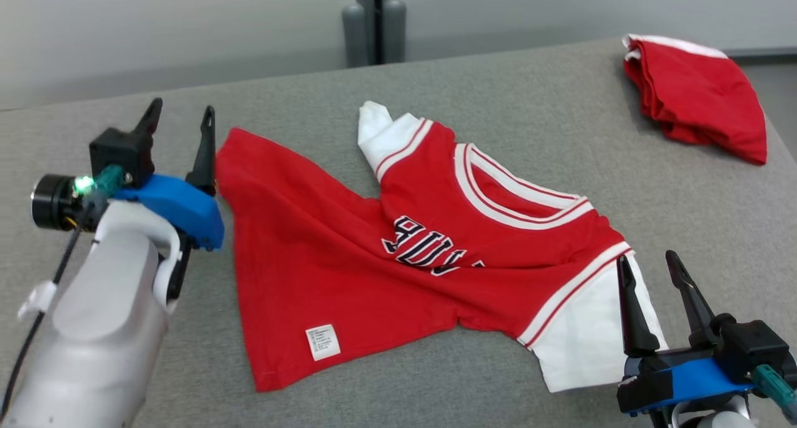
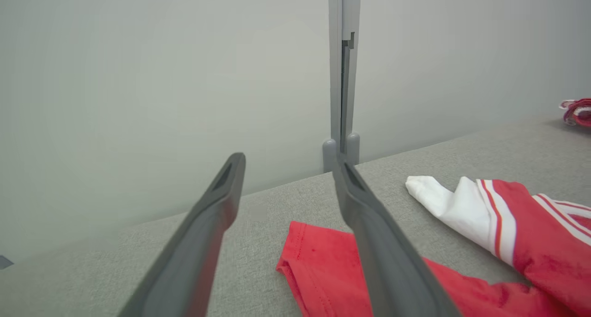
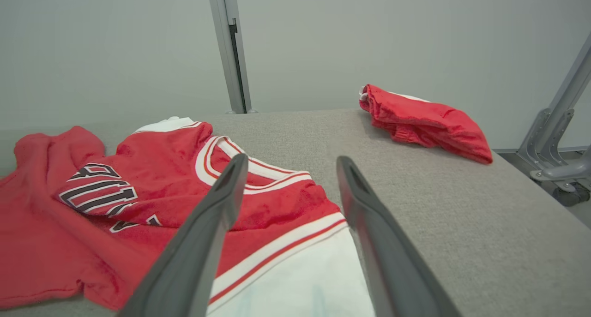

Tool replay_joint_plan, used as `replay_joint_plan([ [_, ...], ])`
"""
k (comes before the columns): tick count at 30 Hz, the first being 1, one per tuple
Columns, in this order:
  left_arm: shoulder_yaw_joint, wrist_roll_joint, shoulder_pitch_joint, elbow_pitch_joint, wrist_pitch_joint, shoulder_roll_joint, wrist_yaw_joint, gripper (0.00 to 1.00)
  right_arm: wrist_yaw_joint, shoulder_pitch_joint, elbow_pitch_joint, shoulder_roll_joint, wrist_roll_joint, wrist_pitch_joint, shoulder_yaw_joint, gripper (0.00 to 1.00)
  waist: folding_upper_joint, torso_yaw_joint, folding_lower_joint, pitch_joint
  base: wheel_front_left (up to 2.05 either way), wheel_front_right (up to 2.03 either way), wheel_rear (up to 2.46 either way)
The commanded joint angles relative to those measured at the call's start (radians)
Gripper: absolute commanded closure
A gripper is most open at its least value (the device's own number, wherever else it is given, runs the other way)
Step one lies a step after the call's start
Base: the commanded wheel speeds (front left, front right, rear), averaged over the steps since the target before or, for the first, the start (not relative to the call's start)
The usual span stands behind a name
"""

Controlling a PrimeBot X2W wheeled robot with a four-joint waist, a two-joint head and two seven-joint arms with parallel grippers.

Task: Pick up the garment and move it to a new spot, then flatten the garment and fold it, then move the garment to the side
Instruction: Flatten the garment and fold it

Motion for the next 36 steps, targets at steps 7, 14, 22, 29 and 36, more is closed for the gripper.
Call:
replay_joint_plan([
  [7, 0.145, 0.084, 0.271, -0.312, -0.004, -0.015, 0.048, 0.00, 0.001, 0.028, 0.006, -0.003, -0.010, -0.003, 0.002, 0.00, 0.0000, 0.067, 0.0000, -0.078, 0.00, 0.00, 0.00],
  [14, 0.242, 0.145, 0.458, -0.486, -0.004, -0.058, 0.062, 0.00, 0.001, 0.039, 0.008, -0.003, -0.004, -0.003, 0.009, 0.00, 0.0000, 0.111, 0.0000, -0.126, 0.00, 0.00, 0.00],
  [22, 0.349, 0.208, 0.651, -0.600, -0.004, -0.117, 0.053, 0.00, 0.001, 0.067, 0.012, -0.003, 0.004, -0.003, 0.010, 0.00, 0.0000, 0.149, 0.0000, -0.181, 0.00, 0.00, 0.00],
  [29, 0.416, 0.248, 0.779, -0.650, -0.004, -0.166, 0.034, 0.00, 0.001, 0.118, 0.009, -0.003, 0.020, -0.003, 0.000, 0.00, 0.0000, 0.163, 0.0000, -0.222, 0.00, 0.00, 0.00],
  [36, 0.458, 0.285, 0.843, -0.664, -0.004, -0.198, 0.014, 0.00, 0.001, 0.161, 0.006, -0.003, 0.024, -0.003, -0.009, 0.00, 0.0000, 0.170, 0.0000, -0.234, 0.00, 0.00, 0.00],
])
